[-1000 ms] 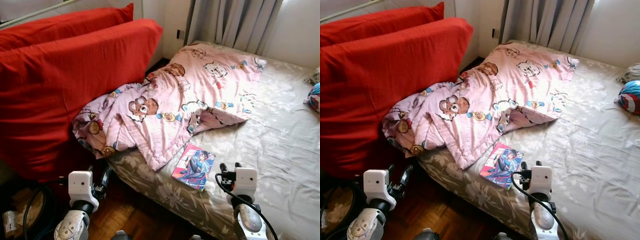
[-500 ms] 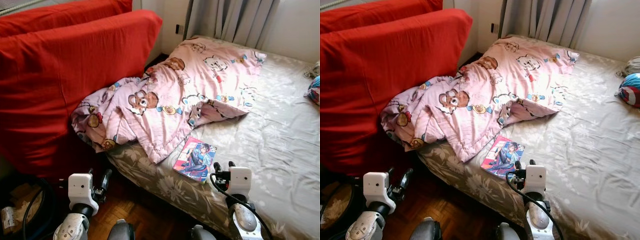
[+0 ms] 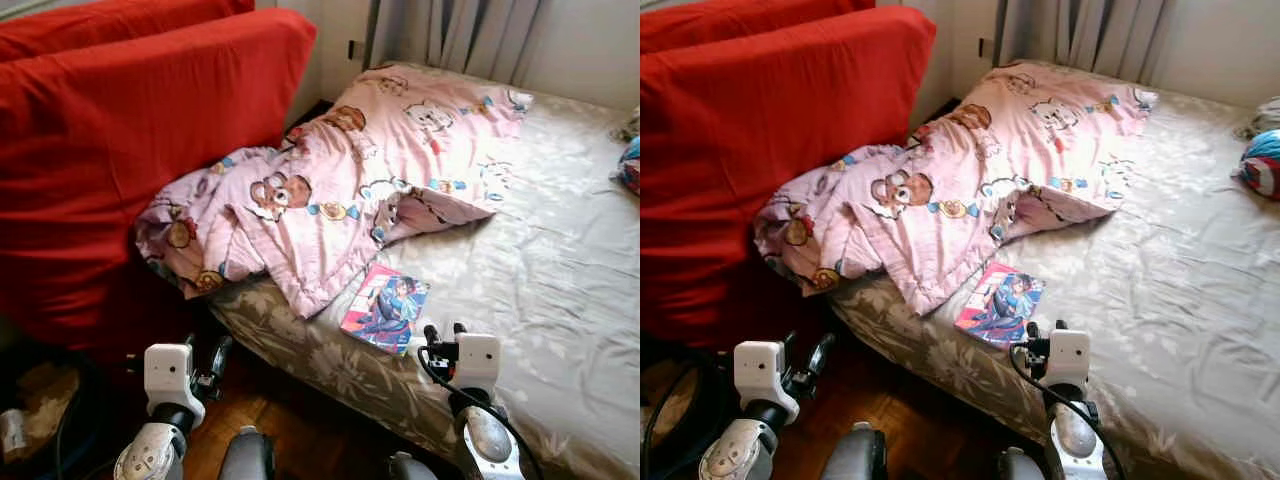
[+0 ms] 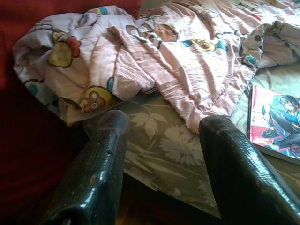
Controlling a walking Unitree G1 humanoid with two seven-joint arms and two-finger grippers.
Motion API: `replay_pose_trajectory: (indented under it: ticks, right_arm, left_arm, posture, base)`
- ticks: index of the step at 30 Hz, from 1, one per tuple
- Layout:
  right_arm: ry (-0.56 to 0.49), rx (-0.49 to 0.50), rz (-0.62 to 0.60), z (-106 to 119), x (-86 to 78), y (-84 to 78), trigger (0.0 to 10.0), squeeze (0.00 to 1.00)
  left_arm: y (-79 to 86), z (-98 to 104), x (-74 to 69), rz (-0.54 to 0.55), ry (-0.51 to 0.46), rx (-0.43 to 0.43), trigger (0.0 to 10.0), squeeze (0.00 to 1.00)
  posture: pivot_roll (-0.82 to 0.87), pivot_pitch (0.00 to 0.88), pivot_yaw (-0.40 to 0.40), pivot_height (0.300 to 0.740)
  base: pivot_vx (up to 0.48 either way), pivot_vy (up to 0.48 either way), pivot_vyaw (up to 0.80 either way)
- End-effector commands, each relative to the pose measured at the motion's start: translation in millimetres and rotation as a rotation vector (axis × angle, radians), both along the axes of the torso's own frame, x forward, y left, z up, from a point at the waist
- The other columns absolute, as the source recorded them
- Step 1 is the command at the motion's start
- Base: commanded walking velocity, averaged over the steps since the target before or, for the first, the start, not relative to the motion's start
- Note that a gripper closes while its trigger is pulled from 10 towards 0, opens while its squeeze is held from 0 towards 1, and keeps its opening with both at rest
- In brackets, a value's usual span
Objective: Clean up the room
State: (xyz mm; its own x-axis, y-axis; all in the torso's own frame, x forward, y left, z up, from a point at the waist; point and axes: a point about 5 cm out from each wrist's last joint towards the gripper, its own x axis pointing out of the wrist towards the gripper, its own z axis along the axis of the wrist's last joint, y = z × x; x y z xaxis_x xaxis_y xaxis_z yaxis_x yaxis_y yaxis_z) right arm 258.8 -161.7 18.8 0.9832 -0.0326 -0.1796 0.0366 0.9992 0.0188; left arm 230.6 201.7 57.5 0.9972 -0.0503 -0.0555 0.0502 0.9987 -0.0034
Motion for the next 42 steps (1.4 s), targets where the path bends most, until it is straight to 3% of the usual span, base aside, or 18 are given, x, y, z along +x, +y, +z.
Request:
replay_pose_trajectory:
  ticks: [1,4,27,34,42]
  right_arm:
    - [0.021,0.006,0.001,-3.8,-4.0,0.6,10.0,0.00]
    - [0.003,0.008,-0.006,-2.5,-5.3,0.3,10.0,0.00]
    - [-0.002,0.000,0.053,-2.1,-5.7,8.2,10.0,0.00]
    - [-0.010,0.027,0.078,-1.2,-6.0,13.0,10.0,0.00]
    - [-0.002,0.043,0.050,-2.4,-4.8,9.1,10.0,0.00]
  left_arm:
    - [0.7,1.1,-1.1,-0.003,0.008,-0.003,10.0,0.00]
    - [1.5,1.2,-2.0,-0.003,0.013,-0.004,10.0,0.00]
    - [2.9,2.7,1.7,-0.009,0.024,0.008,10.0,0.00]
    - [2.7,3.4,2.5,-0.010,0.022,0.004,10.0,0.00]
    - [2.6,3.2,3.3,-0.011,0.022,0.002,10.0,0.00]
  posture:
    - [0.07,0.143,-0.022,0.634]
    - [0.06,0.149,-0.018,0.619]
    - [0.07,0.154,-0.011,0.619]
    - [0.07,0.149,-0.012,0.619]
    - [0.07,0.146,-0.013,0.619]
  base:
    - [0.000,0.000,0.00]
    - [0.000,0.000,0.00]
    - [0.000,0.000,0.00]
    - [0.000,0.000,0.71]
    - [0.000,0.000,0.00]
